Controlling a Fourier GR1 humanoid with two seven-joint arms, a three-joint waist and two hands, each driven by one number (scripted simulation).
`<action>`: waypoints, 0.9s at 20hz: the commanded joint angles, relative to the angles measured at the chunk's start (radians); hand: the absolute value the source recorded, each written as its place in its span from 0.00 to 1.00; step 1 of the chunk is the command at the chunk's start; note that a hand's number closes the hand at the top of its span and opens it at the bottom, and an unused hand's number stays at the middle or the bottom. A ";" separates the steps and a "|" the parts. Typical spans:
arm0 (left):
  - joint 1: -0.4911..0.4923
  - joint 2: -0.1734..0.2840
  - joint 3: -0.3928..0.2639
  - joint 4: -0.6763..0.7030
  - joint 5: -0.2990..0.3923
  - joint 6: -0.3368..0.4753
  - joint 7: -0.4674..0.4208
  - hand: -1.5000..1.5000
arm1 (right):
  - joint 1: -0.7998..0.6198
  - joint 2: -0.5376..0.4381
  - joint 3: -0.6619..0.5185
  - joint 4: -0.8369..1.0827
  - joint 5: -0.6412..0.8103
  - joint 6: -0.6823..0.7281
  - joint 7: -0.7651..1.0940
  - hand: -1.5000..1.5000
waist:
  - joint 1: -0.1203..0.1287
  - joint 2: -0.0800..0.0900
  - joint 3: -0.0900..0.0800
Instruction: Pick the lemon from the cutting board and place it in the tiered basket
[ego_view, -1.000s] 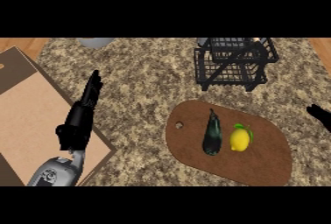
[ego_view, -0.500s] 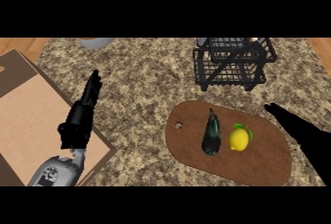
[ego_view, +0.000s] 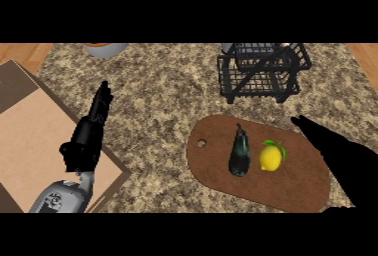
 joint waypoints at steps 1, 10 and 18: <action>0.026 -0.007 0.000 -0.041 0.023 -0.022 0.040 0.50 | -0.061 0.031 0.046 0.033 0.035 0.061 0.172 0.00 | 0.001 0.005 -0.009; 0.009 -0.046 0.002 -0.031 -0.007 0.003 0.039 0.50 | -0.084 0.034 0.104 0.132 0.117 0.124 0.019 0.00 | -0.002 0.006 -0.008; -0.009 -0.057 0.026 0.058 -0.017 -0.017 0.006 0.50 | -0.038 0.047 0.118 0.165 0.241 0.113 0.020 0.00 | -0.019 0.006 -0.008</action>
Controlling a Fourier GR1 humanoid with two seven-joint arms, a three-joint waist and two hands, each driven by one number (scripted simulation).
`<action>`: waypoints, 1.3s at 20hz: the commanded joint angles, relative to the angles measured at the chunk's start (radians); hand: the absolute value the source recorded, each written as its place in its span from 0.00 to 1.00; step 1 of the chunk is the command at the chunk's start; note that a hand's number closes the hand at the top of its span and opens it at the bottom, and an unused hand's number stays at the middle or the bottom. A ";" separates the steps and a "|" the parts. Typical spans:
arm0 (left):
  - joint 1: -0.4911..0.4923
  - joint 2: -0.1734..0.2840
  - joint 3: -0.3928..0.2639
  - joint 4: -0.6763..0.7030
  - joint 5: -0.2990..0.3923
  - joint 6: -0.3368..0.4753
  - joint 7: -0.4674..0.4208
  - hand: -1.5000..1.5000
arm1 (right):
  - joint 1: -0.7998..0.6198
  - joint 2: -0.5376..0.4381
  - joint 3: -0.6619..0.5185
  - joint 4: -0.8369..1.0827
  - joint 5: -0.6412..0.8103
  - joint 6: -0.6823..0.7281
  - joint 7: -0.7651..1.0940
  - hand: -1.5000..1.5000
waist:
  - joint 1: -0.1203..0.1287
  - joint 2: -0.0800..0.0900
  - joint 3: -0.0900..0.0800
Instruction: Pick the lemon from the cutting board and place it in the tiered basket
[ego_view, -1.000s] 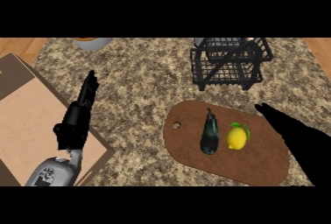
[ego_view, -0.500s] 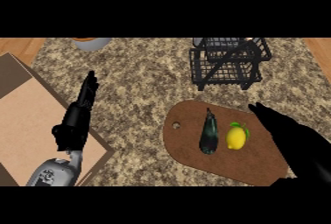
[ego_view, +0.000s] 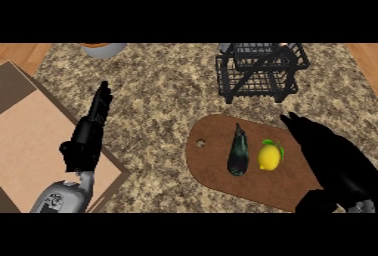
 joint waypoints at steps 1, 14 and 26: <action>0.097 0.014 -0.001 -0.093 0.026 -0.028 0.024 0.50 | 0.028 0.008 -0.019 0.007 0.036 0.033 0.120 0.00 | 0.003 0.002 -0.009; 0.043 -0.080 0.021 0.057 -0.024 -0.028 -0.057 0.50 | 0.162 0.120 -0.103 0.107 0.139 0.045 -0.047 0.00 | -0.007 0.006 -0.008; 0.018 -0.107 0.029 0.005 -0.071 -0.039 0.031 0.50 | 0.161 0.271 -0.151 0.231 0.239 0.104 -0.175 0.00 | -0.003 0.006 -0.008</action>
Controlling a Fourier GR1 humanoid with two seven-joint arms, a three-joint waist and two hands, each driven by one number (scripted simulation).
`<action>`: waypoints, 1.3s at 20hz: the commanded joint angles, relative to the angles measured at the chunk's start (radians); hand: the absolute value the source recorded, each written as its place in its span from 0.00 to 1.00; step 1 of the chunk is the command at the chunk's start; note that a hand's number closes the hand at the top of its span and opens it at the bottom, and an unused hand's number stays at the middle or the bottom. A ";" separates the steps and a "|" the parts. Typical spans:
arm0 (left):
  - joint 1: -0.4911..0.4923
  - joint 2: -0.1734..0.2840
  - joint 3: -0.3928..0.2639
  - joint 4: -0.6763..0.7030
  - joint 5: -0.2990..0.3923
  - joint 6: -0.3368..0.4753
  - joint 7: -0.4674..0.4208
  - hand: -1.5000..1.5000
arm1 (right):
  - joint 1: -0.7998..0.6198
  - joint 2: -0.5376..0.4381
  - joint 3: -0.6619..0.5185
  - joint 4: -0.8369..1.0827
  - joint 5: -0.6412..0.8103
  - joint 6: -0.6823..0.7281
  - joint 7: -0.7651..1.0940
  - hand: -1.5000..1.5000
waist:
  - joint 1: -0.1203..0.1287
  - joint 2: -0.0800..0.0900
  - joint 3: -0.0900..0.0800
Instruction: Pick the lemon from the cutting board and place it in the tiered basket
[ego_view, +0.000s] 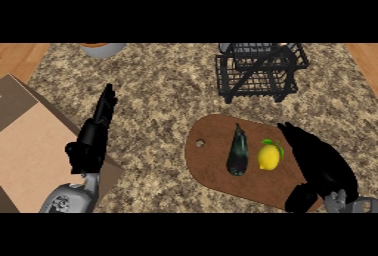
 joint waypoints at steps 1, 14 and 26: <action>0.029 -0.040 -0.020 -0.026 -0.028 -0.006 0.003 0.50 | -0.001 0.061 -0.061 0.042 0.023 0.050 -0.021 0.00 | -0.001 0.003 -0.005; 0.006 -0.048 0.069 -0.008 -0.036 -0.070 0.027 0.50 | 0.046 0.219 -0.060 0.145 0.207 0.075 -0.094 0.00 | -0.002 0.003 -0.005; -0.043 -0.106 0.096 0.076 -0.083 -0.084 -0.017 0.50 | 0.022 0.321 -0.155 0.331 0.314 0.035 -0.253 0.00 | -0.003 0.004 -0.005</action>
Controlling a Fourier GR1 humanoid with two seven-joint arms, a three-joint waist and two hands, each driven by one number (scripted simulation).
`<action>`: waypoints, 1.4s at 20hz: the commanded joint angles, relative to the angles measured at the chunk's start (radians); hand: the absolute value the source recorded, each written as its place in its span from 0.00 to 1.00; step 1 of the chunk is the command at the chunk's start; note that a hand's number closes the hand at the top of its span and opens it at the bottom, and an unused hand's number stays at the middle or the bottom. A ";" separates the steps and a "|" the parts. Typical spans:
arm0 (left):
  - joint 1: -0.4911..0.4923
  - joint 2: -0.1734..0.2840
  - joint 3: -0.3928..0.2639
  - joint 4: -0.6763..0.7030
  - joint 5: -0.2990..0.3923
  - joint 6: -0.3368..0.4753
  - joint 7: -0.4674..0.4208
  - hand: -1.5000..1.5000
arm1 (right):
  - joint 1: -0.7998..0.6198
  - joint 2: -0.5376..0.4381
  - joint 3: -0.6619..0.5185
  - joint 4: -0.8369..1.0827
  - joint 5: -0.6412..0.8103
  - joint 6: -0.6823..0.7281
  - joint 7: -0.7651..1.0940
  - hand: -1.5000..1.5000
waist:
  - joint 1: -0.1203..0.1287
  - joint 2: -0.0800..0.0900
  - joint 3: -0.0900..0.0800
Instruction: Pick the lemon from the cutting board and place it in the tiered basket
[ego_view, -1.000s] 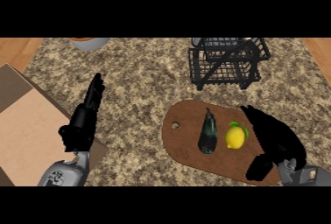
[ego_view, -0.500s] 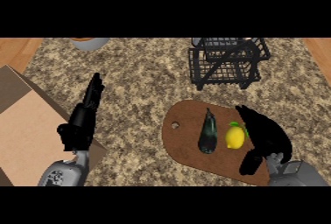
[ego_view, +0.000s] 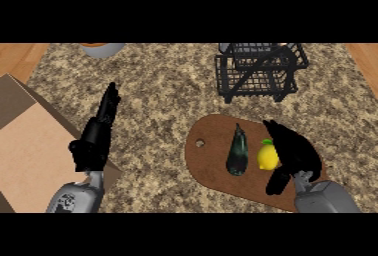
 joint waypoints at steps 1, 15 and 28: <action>-0.036 -0.002 0.020 -0.038 -0.009 -0.013 0.087 0.50 | -0.001 0.068 0.004 -0.001 0.038 0.025 0.021 0.00 | 0.000 0.001 -0.002; -0.010 -0.022 0.033 -0.032 -0.030 -0.029 0.052 0.50 | 0.020 0.049 -0.033 0.212 0.232 -0.269 -0.264 1.00 | 0.002 0.003 -0.001; 0.009 -0.076 -0.026 0.010 -0.062 -0.007 -0.010 0.50 | -0.295 0.289 0.192 0.426 0.424 -0.023 0.103 1.00 | 0.034 0.007 -0.002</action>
